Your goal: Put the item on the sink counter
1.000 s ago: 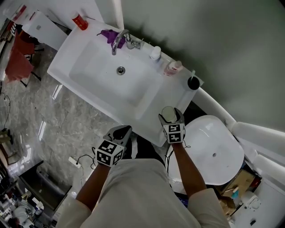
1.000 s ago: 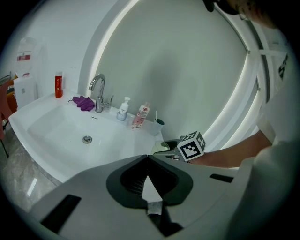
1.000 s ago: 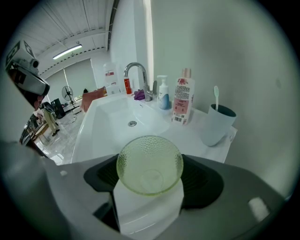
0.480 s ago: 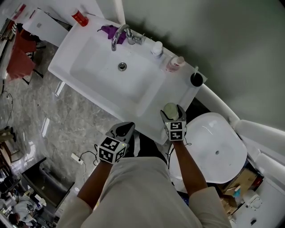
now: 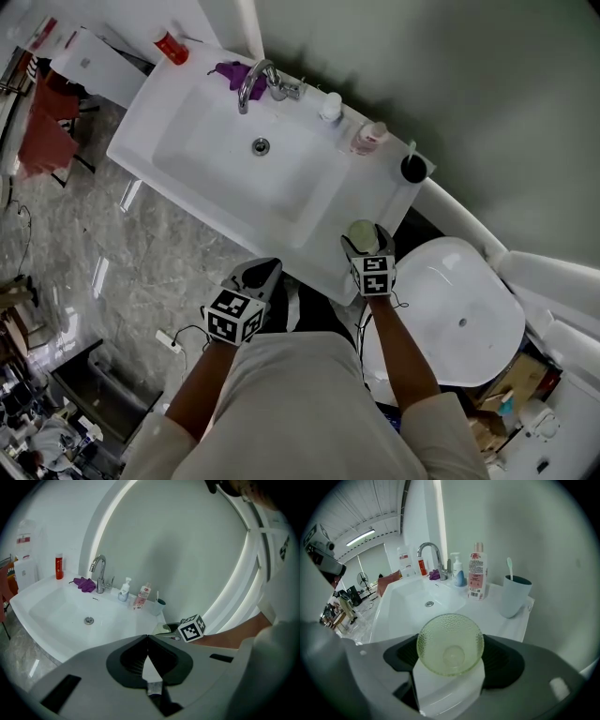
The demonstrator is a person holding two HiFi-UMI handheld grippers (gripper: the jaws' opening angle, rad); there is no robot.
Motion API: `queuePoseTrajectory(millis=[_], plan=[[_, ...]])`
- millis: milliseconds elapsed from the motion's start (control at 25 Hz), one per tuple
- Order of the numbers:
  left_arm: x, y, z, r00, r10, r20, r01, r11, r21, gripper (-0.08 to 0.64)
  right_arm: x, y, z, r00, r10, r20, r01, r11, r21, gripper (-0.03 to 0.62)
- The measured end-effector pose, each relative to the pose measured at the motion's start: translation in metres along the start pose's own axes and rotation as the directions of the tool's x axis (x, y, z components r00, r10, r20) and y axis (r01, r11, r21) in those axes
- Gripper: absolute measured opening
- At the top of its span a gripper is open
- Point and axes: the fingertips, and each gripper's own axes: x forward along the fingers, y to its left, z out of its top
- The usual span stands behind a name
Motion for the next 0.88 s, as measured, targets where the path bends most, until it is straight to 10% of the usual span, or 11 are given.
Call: queuePoseTrajectory(millis=[880], plan=[[-0.045, 0.007, 0.008, 0.995, -0.071, 0.069, 0.065, 0.994, 0.084, 0.008, -0.066, 0.01, 0.038, 0.99, -0.116, 0.082, 0.114, 0.993, 0.018, 0.438]])
